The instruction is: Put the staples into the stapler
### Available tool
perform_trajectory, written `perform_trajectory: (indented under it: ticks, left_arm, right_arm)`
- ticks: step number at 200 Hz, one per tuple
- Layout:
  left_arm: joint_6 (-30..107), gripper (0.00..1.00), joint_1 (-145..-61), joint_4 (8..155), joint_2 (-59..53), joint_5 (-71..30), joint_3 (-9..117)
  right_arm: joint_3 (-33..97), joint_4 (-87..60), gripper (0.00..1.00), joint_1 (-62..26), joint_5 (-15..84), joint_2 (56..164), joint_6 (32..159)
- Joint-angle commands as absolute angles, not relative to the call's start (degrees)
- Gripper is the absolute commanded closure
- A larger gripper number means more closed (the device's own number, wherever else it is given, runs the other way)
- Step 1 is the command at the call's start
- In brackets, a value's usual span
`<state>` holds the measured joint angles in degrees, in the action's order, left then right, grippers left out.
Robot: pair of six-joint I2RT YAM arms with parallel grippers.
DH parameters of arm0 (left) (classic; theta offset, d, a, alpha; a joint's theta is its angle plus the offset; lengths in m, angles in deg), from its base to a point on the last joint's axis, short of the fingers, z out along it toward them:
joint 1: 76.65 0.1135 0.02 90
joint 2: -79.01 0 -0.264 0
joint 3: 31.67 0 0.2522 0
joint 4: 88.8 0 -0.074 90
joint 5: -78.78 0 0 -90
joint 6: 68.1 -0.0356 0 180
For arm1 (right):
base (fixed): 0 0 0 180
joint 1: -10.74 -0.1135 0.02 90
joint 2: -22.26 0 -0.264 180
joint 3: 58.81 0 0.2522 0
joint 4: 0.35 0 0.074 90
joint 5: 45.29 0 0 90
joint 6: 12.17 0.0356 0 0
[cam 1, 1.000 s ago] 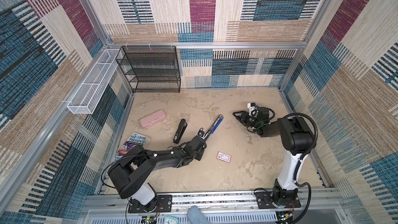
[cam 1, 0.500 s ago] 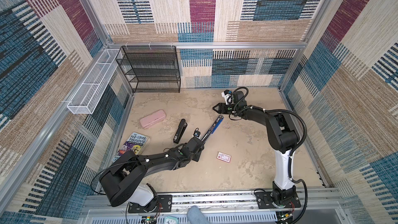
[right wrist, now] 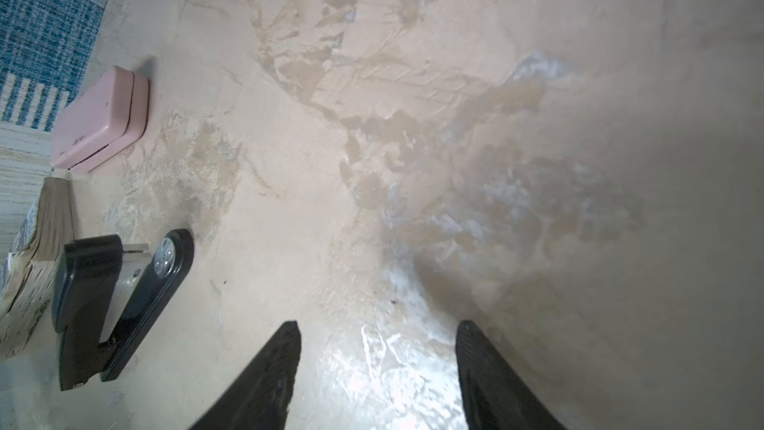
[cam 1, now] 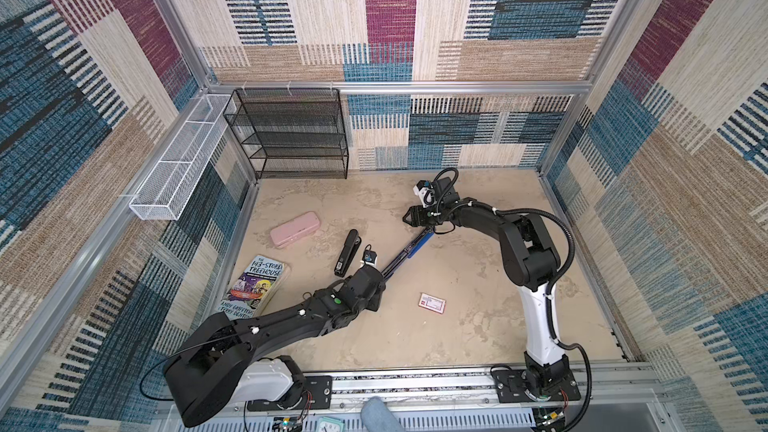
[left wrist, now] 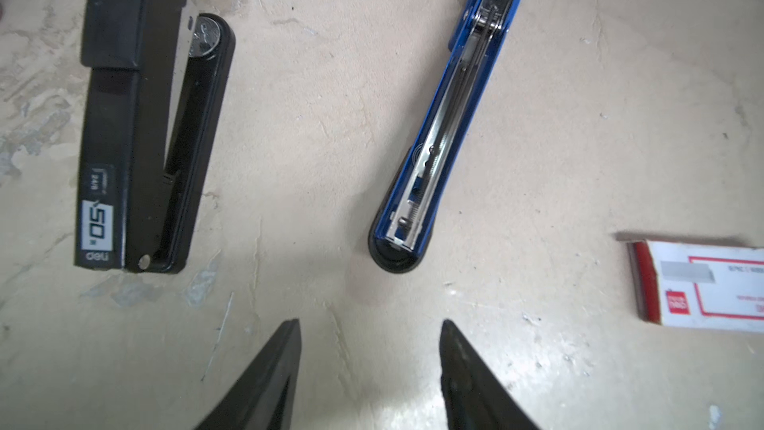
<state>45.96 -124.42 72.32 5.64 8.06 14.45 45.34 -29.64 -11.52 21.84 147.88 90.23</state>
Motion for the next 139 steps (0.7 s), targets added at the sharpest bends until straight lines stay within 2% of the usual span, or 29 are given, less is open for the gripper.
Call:
perform_trajectory:
  ticks: [1, 42, 83, 139]
  left_arm:
    - [46.46, 0.43, -124.47, 70.77, 5.97, 9.52, 14.78]
    - [46.16, 0.42, -124.46, 70.5, 7.14, 10.02, 15.4]
    - [44.98, 0.39, -124.37, 70.35, 8.0, 11.15, 16.11]
    - [44.22, 0.38, -124.29, 70.19, 6.94, 11.54, 17.93]
  right_arm:
    - [41.8, -35.18, 0.37, -11.32, 24.76, 145.29, 89.67]
    - [30.01, -34.28, 0.37, -11.32, 23.01, 137.34, 89.94]
    - [19.39, -31.81, 0.36, -12.03, 16.44, 131.02, 88.98]
    - [16.07, -27.28, 0.35, -14.9, 16.51, 127.47, 85.43]
